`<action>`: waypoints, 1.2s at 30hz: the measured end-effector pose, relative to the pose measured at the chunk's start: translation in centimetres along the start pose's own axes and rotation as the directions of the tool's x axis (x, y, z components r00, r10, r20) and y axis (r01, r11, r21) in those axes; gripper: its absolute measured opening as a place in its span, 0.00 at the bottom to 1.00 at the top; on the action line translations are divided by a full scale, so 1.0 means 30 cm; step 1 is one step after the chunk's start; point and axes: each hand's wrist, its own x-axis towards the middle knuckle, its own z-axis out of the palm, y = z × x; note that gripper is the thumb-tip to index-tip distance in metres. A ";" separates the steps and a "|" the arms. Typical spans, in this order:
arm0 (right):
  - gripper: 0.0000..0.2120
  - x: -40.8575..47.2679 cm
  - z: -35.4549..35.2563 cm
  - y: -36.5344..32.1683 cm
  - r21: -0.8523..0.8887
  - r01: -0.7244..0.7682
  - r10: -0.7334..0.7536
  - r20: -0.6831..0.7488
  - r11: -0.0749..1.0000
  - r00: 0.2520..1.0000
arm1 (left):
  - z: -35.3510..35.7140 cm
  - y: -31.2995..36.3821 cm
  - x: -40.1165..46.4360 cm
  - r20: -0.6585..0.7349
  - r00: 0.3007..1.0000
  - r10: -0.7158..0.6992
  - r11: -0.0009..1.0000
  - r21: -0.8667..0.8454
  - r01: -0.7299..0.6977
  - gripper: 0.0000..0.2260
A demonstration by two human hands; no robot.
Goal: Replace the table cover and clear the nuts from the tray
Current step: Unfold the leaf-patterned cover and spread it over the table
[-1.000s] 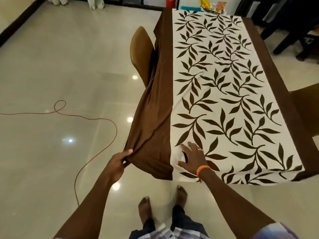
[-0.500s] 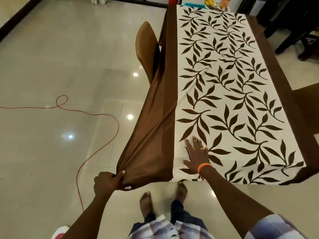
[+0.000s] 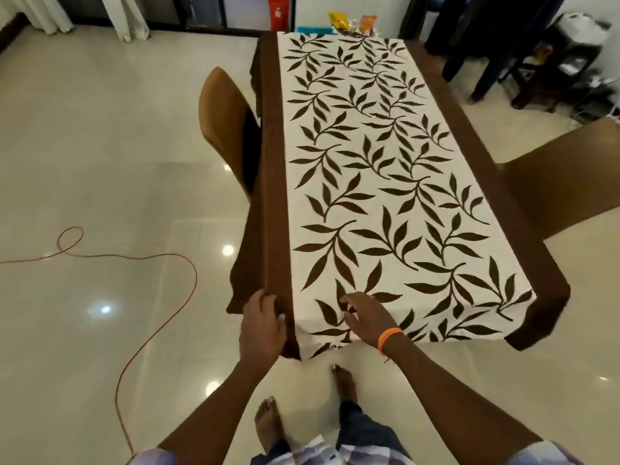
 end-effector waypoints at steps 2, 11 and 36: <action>0.12 0.010 -0.063 0.108 0.044 -0.053 0.057 -0.098 0.998 0.994 | 0.034 0.156 0.045 0.058 0.978 0.202 0.977 0.060 -0.205 0.21; 0.27 0.088 -0.355 0.689 -0.123 -0.275 0.238 -0.251 0.954 0.938 | 0.285 0.530 0.168 0.433 0.880 0.196 0.895 0.288 -0.341 0.39; 0.40 -0.101 -0.422 1.087 -0.297 -0.283 0.282 -0.047 0.912 0.958 | 0.360 0.632 0.026 0.483 0.875 0.036 0.875 0.407 -0.261 0.46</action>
